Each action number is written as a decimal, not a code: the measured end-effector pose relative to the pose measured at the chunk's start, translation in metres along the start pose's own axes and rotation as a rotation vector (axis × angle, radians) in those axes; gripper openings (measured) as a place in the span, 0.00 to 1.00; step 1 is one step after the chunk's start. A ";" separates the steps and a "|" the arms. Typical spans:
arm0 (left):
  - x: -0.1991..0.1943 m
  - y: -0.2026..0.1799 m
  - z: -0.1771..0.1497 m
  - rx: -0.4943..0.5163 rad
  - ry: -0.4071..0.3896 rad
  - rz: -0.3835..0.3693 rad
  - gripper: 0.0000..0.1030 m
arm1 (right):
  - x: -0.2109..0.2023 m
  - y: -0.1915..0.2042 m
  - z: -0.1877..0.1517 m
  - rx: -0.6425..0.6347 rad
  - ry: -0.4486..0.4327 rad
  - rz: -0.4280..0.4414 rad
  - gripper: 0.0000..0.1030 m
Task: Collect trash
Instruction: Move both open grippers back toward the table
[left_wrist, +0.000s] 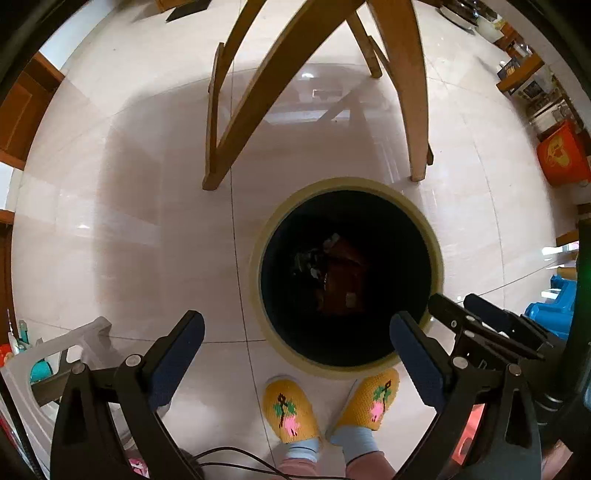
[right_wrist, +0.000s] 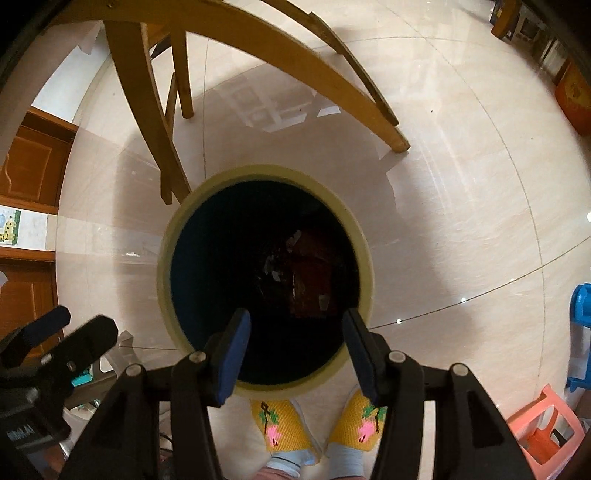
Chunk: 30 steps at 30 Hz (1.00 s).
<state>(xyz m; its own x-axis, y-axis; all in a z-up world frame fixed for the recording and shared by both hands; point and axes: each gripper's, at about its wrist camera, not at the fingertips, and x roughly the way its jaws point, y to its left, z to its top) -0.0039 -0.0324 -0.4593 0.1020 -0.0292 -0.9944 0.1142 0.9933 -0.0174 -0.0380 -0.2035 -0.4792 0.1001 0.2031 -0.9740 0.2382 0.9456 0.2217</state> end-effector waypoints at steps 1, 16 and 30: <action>-0.007 0.000 -0.001 0.000 0.001 -0.001 0.97 | -0.006 0.001 0.001 -0.003 -0.004 -0.004 0.51; -0.176 0.014 -0.002 -0.042 -0.044 -0.013 0.97 | -0.176 0.051 -0.001 -0.116 -0.056 -0.120 0.51; -0.335 0.017 -0.005 -0.043 -0.188 -0.012 0.97 | -0.340 0.085 0.000 -0.212 -0.174 -0.097 0.51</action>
<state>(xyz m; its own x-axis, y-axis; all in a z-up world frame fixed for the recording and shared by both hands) -0.0409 -0.0055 -0.1265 0.2839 -0.0573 -0.9571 0.0750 0.9965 -0.0375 -0.0516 -0.1920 -0.1289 0.2557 0.0799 -0.9634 0.0491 0.9942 0.0955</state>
